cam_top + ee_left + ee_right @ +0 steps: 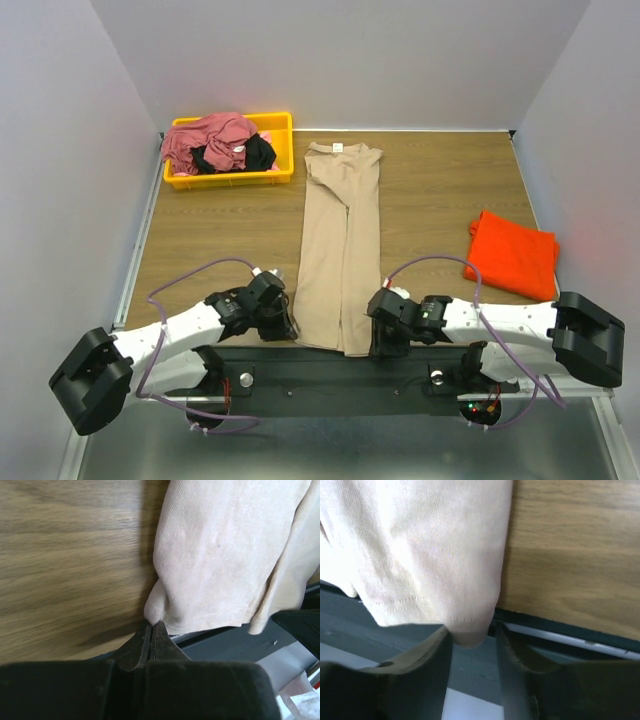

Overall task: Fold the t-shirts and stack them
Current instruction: Grab the bottom of the folded rectangular tshirt with both arms, then fold the folded rectangular tshirt in 1/3 of the way

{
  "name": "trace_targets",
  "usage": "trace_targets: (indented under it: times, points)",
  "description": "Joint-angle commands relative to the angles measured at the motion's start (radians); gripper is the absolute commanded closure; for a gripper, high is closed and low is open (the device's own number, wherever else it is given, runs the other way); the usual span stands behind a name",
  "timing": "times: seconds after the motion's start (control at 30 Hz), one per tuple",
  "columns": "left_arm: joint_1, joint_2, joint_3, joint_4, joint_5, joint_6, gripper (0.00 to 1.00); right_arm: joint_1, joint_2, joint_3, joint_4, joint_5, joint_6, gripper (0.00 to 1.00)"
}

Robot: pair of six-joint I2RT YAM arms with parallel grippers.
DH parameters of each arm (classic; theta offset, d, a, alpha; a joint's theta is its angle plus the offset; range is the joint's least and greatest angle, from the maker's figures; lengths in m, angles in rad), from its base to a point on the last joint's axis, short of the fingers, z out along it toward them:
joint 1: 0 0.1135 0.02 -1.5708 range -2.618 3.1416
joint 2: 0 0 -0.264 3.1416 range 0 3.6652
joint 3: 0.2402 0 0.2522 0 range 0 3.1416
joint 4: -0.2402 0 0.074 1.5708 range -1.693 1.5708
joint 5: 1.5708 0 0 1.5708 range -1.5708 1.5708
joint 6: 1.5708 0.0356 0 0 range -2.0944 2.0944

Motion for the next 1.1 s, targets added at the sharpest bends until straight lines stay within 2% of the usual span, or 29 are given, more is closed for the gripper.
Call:
trace_targets:
  times: [0.0, 0.03, 0.17, 0.27, 0.37, 0.5, 0.7, 0.83, 1.07]
  points:
    - [-0.009, 0.024, 0.015, 0.003, -0.026, 0.069, 1.00, -0.001, 0.024, -0.007, 0.055, -0.008, 0.004, 0.67]
    - [-0.007, 0.023, 0.023, 0.001, -0.026, 0.075, 1.00, -0.001, 0.027, -0.005, 0.055, -0.002, 0.004, 0.68]
    - [-0.007, -0.022, 0.051, 0.015, -0.021, 0.086, 1.00, -0.003, 0.022, 0.029, 0.058, 0.033, -0.017, 0.81]
    - [-0.009, -0.060, 0.063, 0.050, -0.006, 0.098, 1.00, -0.001, 0.008, 0.070, 0.056, 0.093, -0.058, 0.95]
    - [-0.007, -0.075, 0.071, 0.107, 0.019, 0.097, 1.00, -0.001, 0.002, 0.107, 0.055, 0.156, -0.085, 1.00]
    - [-0.006, -0.048, 0.110, 0.133, -0.039, 0.088, 1.00, -0.001, -0.019, 0.145, 0.053, 0.262, -0.100, 1.00]
    - [0.010, 0.036, 0.256, 0.143, -0.236, 0.085, 1.00, -0.006, -0.030, 0.216, 0.052, 0.476, -0.131, 0.99]
    - [0.046, 0.108, 0.348, 0.153, -0.338, 0.082, 1.00, -0.065, -0.016, 0.281, 0.052, 0.596, -0.173, 0.99]
    - [0.164, 0.263, 0.463, 0.217, -0.311, 0.106, 1.00, -0.177, 0.116, 0.407, 0.053, 0.700, -0.292, 1.00]
